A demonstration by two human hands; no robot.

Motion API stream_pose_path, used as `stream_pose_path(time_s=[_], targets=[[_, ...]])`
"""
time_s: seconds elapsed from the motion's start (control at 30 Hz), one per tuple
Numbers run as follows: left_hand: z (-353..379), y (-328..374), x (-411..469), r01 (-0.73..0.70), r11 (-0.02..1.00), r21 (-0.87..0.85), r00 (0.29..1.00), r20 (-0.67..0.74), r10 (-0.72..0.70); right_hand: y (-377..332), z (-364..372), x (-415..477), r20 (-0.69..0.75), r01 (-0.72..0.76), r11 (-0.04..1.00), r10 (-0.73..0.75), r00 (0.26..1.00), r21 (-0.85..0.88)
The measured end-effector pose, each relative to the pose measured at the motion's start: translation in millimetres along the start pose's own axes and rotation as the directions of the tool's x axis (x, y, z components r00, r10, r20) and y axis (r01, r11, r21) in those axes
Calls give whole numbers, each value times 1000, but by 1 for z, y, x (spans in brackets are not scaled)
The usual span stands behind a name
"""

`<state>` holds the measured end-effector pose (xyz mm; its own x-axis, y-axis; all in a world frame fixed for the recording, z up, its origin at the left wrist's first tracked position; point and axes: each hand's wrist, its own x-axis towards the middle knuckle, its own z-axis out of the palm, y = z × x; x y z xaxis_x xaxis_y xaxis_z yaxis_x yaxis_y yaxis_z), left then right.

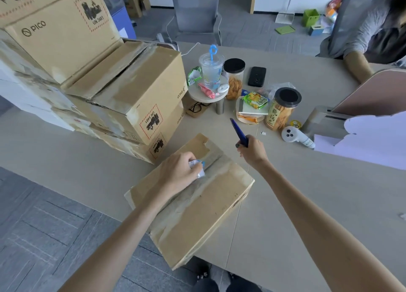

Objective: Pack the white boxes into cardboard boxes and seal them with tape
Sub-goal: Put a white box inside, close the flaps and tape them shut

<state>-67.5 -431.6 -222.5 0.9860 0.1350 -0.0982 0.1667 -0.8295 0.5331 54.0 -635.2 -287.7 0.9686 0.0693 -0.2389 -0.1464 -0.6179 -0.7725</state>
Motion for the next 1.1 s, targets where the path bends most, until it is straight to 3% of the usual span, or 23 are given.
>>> stream_pose_path(time_s=[0.2, 0.43, 0.57, 0.8, 1.0, 1.1], targets=[[12, 21, 3, 186, 976, 111, 982, -61, -180, -1, -3, 22, 157, -33, 998, 23, 987, 62], [25, 30, 12, 281, 940, 191, 960, -51, -277, 13, 10, 38, 290, -178, 982, 150, 945, 70], [29, 22, 16, 309, 933, 182, 951, -75, -300, 19, 28, 35, 381, -286, 955, 235, 894, 83], [33, 15, 16, 308, 943, 127, 949, -114, -295, 27, 45, 35, 495, -230, 972, 175, 851, 53], [35, 10, 14, 302, 946, 114, 948, -137, -286, 50, 37, 34, 473, -261, 964, 252, 844, -49], [35, 11, 15, 312, 942, 125, 947, -126, -297, 49, 31, 35, 470, -255, 967, 219, 855, 14]])
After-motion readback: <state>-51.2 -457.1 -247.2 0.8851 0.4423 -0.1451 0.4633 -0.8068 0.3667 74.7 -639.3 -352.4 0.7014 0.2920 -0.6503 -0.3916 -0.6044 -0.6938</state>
